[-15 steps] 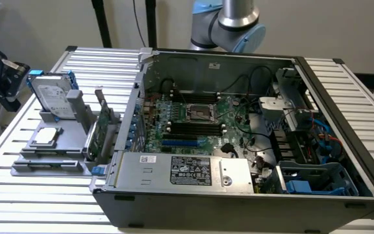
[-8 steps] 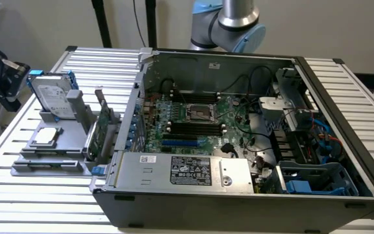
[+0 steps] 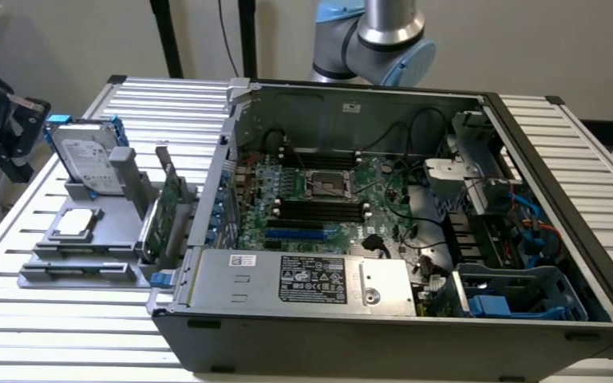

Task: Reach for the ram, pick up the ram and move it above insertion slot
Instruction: 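Pick up the ram and move it above insertion slot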

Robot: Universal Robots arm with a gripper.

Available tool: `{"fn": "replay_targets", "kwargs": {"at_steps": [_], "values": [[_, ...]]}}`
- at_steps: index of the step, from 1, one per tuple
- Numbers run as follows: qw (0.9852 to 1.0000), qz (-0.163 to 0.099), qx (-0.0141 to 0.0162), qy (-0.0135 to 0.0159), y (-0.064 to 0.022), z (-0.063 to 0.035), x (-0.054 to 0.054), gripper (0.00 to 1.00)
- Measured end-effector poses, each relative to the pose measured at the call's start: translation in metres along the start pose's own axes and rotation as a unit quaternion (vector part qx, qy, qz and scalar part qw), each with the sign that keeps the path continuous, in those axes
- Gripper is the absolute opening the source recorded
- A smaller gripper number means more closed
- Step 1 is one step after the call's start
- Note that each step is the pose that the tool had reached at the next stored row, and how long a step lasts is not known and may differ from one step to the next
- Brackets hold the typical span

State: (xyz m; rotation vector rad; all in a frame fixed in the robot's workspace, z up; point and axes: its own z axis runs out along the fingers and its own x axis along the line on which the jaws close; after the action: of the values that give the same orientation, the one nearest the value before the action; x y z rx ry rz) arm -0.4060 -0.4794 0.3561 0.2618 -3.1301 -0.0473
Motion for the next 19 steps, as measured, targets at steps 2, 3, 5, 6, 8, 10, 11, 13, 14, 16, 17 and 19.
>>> {"fn": "replay_targets", "kwargs": {"at_steps": [2, 3, 5, 6, 8, 10, 11, 13, 14, 16, 17, 19], "values": [[0.9998, -0.018, 0.0, 0.0006, 0.0, 0.0, 0.0, 0.11], [0.9996, -0.027, -0.0001, 0.0008, 0.0, 0.0, 0.0, 0.11], [0.999, -0.045, -0.0001, 0.0014, 0.0, 0.0, 0.0, 0.11], [0.9985, -0.055, -0.0001, 0.0016, 0.0, 0.0, 0.0, 0.11], [0.9973, -0.073, -0.0002, 0.0022, 0.0, 0.0, 0.0, 0.11], [0.9959, -0.091, -0.0002, 0.0027, 0.0, 0.0, 0.0, 0.11], [0.995, -0.1, -0.0002, 0.003, 0.0, 0.0, 0.0, 0.11], [0.993, -0.118, -0.0003, 0.0036, 0.0, 0.0001, 0.0, 0.11], [0.9919, -0.127, -0.0003, 0.0038, 0.0, 0.0002, 0.0, 0.11], [0.9894, -0.145, -0.0003, 0.0043, 0.0, 0.0003, 0.0, 0.11], [0.988, -0.154, -0.0003, 0.0045, 0.0, 0.0004, 0.0, 0.11], [0.9851, -0.172, -0.0004, 0.005, 0.0, 0.0007, 0.0, 0.11]]}}
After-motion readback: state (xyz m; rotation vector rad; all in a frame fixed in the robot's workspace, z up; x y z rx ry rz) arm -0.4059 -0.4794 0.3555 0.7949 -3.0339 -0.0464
